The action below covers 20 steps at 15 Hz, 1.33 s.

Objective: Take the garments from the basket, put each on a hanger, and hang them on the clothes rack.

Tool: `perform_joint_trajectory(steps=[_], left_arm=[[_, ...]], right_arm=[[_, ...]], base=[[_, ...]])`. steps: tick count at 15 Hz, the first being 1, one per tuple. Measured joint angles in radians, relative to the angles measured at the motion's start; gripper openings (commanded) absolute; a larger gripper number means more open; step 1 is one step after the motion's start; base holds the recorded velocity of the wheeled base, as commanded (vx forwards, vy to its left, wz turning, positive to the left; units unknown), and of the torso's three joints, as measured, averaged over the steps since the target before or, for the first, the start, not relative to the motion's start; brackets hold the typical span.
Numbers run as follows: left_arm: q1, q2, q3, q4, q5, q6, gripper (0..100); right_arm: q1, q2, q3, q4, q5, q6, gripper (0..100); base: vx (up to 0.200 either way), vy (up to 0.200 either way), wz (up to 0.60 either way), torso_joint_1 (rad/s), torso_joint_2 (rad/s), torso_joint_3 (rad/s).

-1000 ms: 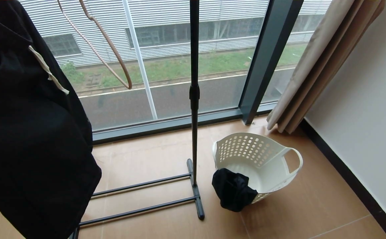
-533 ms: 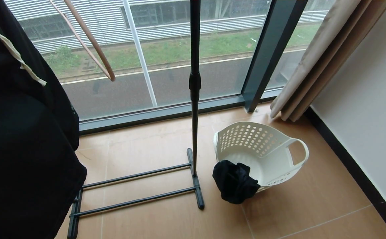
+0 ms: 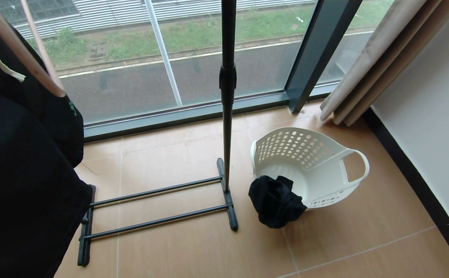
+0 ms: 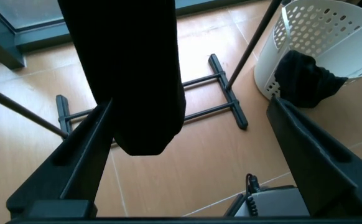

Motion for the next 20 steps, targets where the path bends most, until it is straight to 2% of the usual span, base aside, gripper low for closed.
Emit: perform_joint_trajectory(steps=[10, 12, 15, 20], left_arm=[[0.000, 0.000, 0.000, -0.001, -0.001, 0.000, 100], [0.000, 0.000, 0.000, -0.001, 0.001, -0.001, 100], [0.000, 0.000, 0.000, -0.001, 0.002, -0.002, 100], [0.000, 0.000, 0.000, -0.002, 0.002, -0.003, 100]], right_arm=[[0.001, 0.002, -0.002, 0.008, 0.001, -0.001, 100], [0.009, 0.046, -0.004, 0.007, 0.012, -0.001, 100], [0.040, 0.256, -0.035, -0.031, 0.058, 0.005, 100], [0.134, 0.849, -0.172, -0.164, 0.097, 0.000, 100]], base=[[0.000, 0.000, 0.00, 0.003, 0.00, -0.192], [0.000, 0.000, 0.00, 0.002, 0.00, -0.078], [0.000, 0.000, 0.00, 0.000, 0.00, 0.000], [0.000, 0.000, 0.00, 0.000, 0.00, 0.000]])
